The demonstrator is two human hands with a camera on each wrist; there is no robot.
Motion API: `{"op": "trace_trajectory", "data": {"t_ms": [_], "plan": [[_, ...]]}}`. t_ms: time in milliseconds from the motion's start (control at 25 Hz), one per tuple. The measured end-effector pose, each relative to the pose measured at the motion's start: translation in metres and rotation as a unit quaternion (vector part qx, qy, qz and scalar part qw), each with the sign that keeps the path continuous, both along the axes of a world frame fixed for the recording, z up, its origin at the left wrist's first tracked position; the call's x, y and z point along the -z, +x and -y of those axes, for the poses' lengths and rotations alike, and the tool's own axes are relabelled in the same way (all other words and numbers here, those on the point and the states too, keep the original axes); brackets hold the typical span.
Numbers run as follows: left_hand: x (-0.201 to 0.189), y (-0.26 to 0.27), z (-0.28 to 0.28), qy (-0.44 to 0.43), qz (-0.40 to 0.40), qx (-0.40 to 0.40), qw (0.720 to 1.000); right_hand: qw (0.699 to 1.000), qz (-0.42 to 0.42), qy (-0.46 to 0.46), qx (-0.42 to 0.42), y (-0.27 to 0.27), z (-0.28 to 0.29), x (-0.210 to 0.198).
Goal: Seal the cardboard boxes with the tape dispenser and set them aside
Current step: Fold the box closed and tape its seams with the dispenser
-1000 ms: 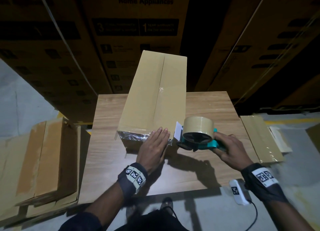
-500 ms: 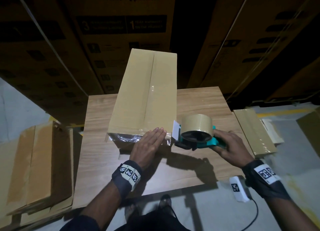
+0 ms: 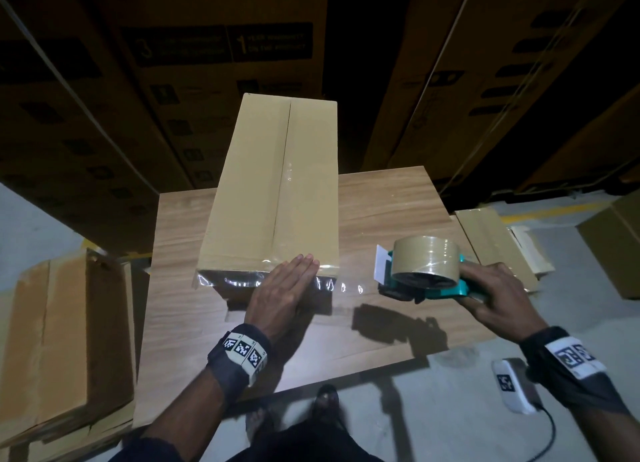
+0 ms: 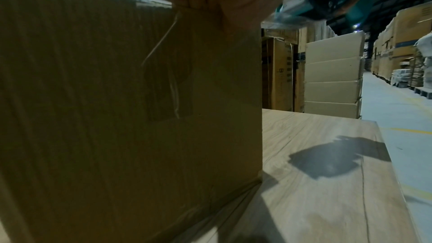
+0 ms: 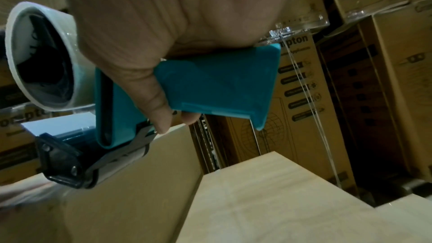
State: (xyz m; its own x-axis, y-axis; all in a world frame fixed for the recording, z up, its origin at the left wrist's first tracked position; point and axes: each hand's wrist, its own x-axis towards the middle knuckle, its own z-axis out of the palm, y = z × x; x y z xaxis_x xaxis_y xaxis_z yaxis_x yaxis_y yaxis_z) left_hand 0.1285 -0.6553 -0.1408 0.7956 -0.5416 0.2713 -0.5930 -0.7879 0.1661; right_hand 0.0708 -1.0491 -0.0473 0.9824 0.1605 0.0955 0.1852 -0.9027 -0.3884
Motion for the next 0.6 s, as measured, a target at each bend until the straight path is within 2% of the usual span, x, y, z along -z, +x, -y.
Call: {"op": "trace_trajectory", "data": {"t_ms": [320, 440, 600], "plan": [[-0.003, -0.002, 0.001, -0.001, -0.025, -0.012, 1.000, 0.994, -0.087, 0.059, 0.020, 0.007, -0.037, 0.095], [0.000, -0.002, 0.000, 0.000, -0.038, -0.015, 0.999, 0.984, -0.152, 0.085, 0.033, 0.011, -0.058, 0.111], [0.000, -0.005, 0.004, -0.020, -0.047, -0.027, 0.998, 0.981, -0.177, 0.082, -0.003, 0.015, -0.068, 0.109]]}}
